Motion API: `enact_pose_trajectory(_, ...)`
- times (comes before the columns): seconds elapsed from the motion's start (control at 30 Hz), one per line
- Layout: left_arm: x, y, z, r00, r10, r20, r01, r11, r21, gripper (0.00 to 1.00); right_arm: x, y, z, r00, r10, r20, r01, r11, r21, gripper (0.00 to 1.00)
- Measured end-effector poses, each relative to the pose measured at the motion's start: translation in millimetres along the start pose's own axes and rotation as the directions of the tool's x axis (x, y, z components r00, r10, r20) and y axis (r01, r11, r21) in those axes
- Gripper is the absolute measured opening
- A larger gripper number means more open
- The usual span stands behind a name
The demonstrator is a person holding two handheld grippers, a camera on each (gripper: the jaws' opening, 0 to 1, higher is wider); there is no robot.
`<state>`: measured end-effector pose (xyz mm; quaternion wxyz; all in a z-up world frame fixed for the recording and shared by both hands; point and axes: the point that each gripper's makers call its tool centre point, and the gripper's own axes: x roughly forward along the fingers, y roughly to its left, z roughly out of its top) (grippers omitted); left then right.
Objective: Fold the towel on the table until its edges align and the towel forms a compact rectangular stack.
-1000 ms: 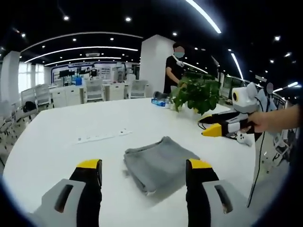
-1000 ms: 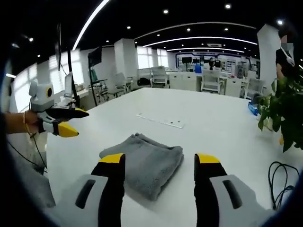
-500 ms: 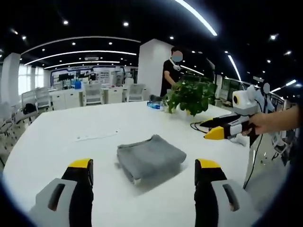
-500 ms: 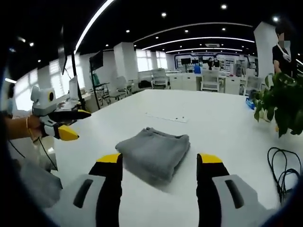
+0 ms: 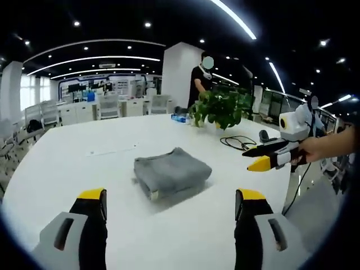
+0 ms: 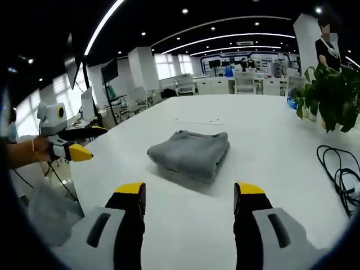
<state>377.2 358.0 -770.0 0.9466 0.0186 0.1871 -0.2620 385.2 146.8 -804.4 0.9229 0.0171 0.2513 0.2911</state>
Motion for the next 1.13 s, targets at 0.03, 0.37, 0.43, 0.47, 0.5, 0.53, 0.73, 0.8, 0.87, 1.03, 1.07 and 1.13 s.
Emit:
enact_pose_trajectory(0.03,0,-0.2,-0.7,1.000,-0.001,-0.002,0.001,1.000,0.001,0.97,-1,0,-1.2,1.000,-0.001,-0.001,0.001,1.000,0.002,0.63)
enact_pose_trajectory(0.37,-10,-0.3,-8.9,1.000,0.012,0.005,-0.012,0.999,-0.032,0.99,-13,5,-6.9,1.000,-0.001,-0.016,0.001,1.000,-0.008,0.64)
enact_pose_trajectory(0.43,-11,-1.4,-8.8,1.000,0.007,0.016,-0.007,0.999,-0.033,1.00,-16,4,-7.8,1.000,-0.001,-0.015,0.001,1.000,-0.006,0.64)
enact_pose_trajectory(0.47,-12,-1.7,-8.7,1.000,0.006,0.019,-0.006,0.999,-0.036,1.00,-16,4,-8.0,1.000,-0.001,-0.015,0.001,1.000,-0.005,0.65)
enact_pose_trajectory(0.5,-12,-1.8,-8.8,1.000,0.007,0.019,-0.006,0.999,-0.037,1.00,-18,5,-8.9,1.000,0.000,-0.016,0.000,1.000,-0.004,0.65)
enact_pose_trajectory(0.53,-13,-2.0,-9.0,1.000,0.008,0.021,-0.007,0.999,-0.037,1.00,-19,6,-9.7,1.000,0.001,-0.018,-0.001,1.000,-0.006,0.66)
enact_pose_trajectory(0.73,-13,-3.1,-11.0,1.000,0.009,0.021,-0.008,0.999,-0.042,1.00,-20,5,-15.9,0.999,0.000,-0.041,0.001,1.000,0.006,0.72)
enact_pose_trajectory(0.8,-13,-5.2,-11.8,1.000,0.003,0.020,-0.002,0.999,-0.045,1.00,-20,3,-21.0,0.997,-0.016,-0.072,0.018,1.000,0.025,0.77)
enact_pose_trajectory(0.87,-14,-6.7,-12.6,1.000,0.002,0.019,-0.001,0.999,-0.042,1.00,-21,2,-20.2,0.998,-0.024,-0.062,0.025,1.000,0.019,0.78)
enact_pose_trajectory(1.03,-15,-7.6,-15.8,1.000,0.002,0.017,-0.001,0.999,-0.051,1.00,-22,3,-18.9,0.998,-0.016,-0.055,0.016,1.000,0.006,0.77)
enact_pose_trajectory(1.07,-15,-7.5,-16.5,1.000,0.002,0.016,-0.001,0.999,-0.053,1.00,-22,3,-18.8,0.998,-0.015,-0.055,0.016,1.000,0.007,0.77)
enact_pose_trajectory(1.13,-16,-6.6,-17.5,1.000,0.004,0.016,-0.003,0.998,-0.059,1.00,-22,1,-18.6,0.998,-0.017,-0.055,0.017,1.000,0.009,0.77)
